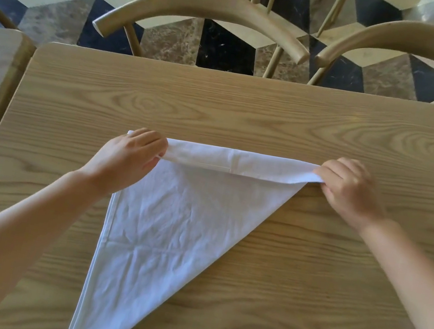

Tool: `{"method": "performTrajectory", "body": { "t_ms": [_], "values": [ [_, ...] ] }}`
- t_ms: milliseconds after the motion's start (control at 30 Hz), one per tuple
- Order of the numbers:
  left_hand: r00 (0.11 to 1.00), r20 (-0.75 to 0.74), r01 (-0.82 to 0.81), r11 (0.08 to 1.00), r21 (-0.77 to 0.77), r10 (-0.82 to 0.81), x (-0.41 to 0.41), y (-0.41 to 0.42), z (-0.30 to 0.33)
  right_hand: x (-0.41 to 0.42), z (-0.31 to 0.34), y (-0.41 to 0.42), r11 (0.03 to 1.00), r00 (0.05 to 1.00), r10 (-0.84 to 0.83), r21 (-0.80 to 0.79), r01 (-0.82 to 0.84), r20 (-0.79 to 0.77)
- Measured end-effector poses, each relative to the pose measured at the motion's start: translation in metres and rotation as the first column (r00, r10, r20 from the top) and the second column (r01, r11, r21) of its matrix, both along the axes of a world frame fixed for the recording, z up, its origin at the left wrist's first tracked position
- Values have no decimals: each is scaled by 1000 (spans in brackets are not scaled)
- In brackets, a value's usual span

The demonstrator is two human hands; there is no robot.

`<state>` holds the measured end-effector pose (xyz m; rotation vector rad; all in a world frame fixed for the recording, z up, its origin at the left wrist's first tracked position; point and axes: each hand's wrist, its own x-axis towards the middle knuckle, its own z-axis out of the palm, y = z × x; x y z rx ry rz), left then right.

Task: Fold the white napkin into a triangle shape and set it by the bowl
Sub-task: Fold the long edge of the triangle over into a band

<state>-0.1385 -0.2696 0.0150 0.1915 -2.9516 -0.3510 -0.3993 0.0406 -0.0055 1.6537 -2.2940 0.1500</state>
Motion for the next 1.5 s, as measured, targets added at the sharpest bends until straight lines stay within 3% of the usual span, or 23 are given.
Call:
{"method": "performTrajectory", "body": {
  "t_ms": [167,267,367,500,567,733,867,1100,1233,1367,1433,1500],
  "values": [
    [1000,8,-25,997,70,24,14,8,-9,12,-3,20,999,999,-32,-25,32,25],
    [996,17,-92,992,83,91,22,18,-11,30,-4,21,983,983,-182,-23,182,14],
    [985,-36,-170,985,42,171,5,37,-13,56,1,-7,952,950,-292,-58,300,110],
    [984,118,-135,990,31,131,-46,77,-21,93,-2,-75,964,899,-265,96,247,349],
    [969,207,-136,991,-4,134,-60,91,-32,102,-13,-95,949,865,-307,195,248,397],
    [954,253,-147,987,-64,159,-59,87,-44,90,-33,-93,932,855,-336,271,241,395],
    [957,237,-157,985,-65,168,-37,61,-44,44,-35,-57,880,829,-449,328,344,334],
    [896,233,-379,925,-39,377,-1,30,-40,16,-28,-28,844,798,-508,375,384,325],
    [768,269,-612,790,37,581,-16,43,-43,14,-24,-23,879,786,-465,316,357,406],
    [621,276,-777,621,97,733,-42,56,-42,15,-18,-28,924,783,-354,65,376,512],
    [618,247,-783,614,103,747,-49,62,-41,13,-8,-31,911,768,-348,0,413,537],
    [653,251,-748,660,66,715,-54,71,-41,5,1,-24,899,730,-377,36,436,571]
  ]
}}
